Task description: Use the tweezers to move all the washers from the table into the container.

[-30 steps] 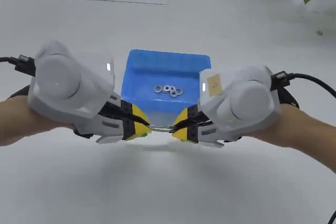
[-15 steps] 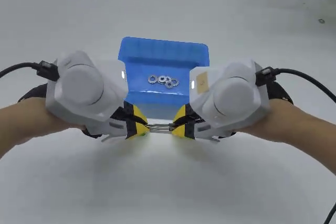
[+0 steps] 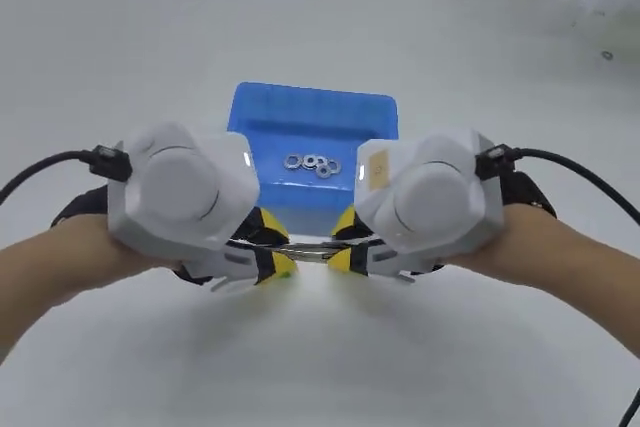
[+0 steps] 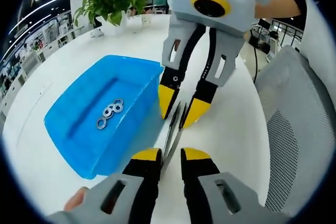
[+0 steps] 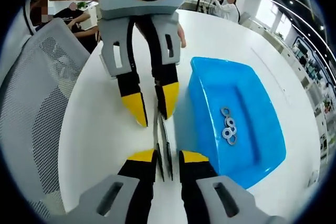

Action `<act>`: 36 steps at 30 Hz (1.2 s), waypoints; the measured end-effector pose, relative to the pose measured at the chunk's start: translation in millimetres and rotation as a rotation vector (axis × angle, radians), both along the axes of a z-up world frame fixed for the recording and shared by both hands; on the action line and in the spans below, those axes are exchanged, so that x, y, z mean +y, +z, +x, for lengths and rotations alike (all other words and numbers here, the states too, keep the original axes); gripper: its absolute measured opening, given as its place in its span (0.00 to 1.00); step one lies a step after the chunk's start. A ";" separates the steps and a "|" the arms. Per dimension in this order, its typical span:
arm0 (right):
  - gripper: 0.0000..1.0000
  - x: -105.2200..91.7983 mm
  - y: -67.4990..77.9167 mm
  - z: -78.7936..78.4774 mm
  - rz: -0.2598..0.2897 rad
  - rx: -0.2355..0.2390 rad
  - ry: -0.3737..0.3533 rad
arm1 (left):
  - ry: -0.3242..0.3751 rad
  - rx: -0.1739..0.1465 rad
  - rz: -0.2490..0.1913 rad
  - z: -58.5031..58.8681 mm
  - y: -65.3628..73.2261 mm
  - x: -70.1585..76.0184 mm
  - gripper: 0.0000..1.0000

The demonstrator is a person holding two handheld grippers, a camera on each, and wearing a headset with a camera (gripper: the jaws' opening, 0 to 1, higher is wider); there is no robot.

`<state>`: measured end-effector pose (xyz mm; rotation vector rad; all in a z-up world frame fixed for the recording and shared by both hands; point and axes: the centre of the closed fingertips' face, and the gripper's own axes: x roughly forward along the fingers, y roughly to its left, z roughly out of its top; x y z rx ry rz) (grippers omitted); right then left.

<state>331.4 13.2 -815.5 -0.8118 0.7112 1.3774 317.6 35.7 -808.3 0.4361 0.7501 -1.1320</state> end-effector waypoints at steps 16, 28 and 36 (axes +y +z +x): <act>0.34 -41.3 92.9 -6.4 0.303 -0.142 -0.236 | 0.192 -0.114 -0.307 -36.1 95.5 35.9 0.28; 0.82 -50.1 139.1 -1.7 0.251 -0.387 -0.241 | 0.219 -0.310 -0.168 -25.2 142.8 53.4 0.91; 0.96 -42.9 147.8 -14.6 0.280 -0.368 -0.248 | 0.197 -0.369 -0.142 -32.1 160.3 50.9 0.99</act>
